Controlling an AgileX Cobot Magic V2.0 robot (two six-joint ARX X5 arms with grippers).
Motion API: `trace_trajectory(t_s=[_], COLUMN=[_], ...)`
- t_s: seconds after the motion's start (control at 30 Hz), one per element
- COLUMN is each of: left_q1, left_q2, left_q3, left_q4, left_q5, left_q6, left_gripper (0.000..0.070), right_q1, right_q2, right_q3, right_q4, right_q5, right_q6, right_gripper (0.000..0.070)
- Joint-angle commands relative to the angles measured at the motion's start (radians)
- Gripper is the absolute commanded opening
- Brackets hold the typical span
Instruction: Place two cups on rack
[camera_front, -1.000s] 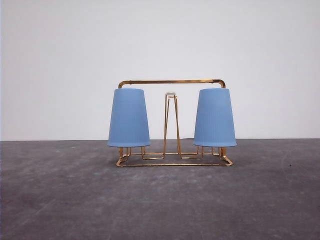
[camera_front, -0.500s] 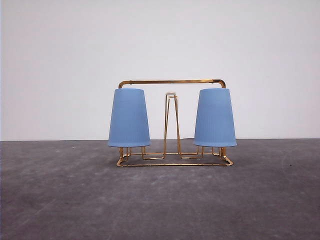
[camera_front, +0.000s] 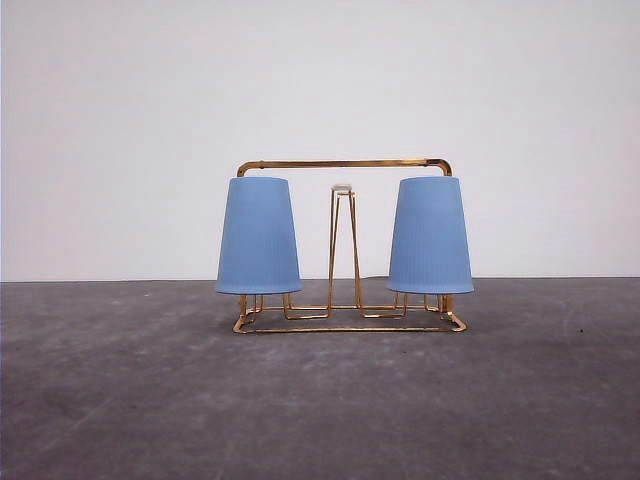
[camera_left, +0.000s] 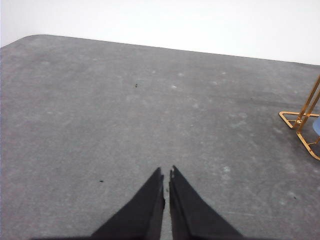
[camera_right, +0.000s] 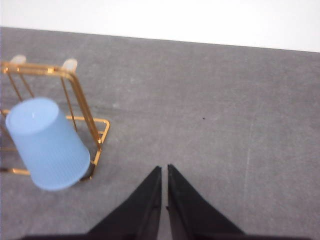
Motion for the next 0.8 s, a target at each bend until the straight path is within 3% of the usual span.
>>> trace_trajectory(t_s=[0.0,0.4,0.6,0.77], left_q1=[-0.001,-0.001,-0.001,-0.001], left_q2=[-0.002,-0.002,-0.002,-0.002], left_q3=[-0.015,-0.015,-0.015,-0.015], left_q4=[-0.004,-0.004,-0.004,-0.004], left_q5=[0.000,0.000,0.000,0.000], left_q6=[-0.001,-0.001,-0.001,-0.001], left_gripper=[0.0000,0.0000,0.0000,0.0000], right_q1=[-0.001,-0.001,-0.001,-0.001], right_q2=[-0.051,-0.570,-0.736,-0.762], right_q3=[-0.058,-0.549,-0.674,-0.709], right_q4=[0.026,0.104,0.104,0.118], right_q5=[0.005,0.005,0.008,0.023], right_q6=[-0.024,-0.036,-0.045,-0.060], right_gripper=[0.0016,0.0016,0.0016,0.0016])
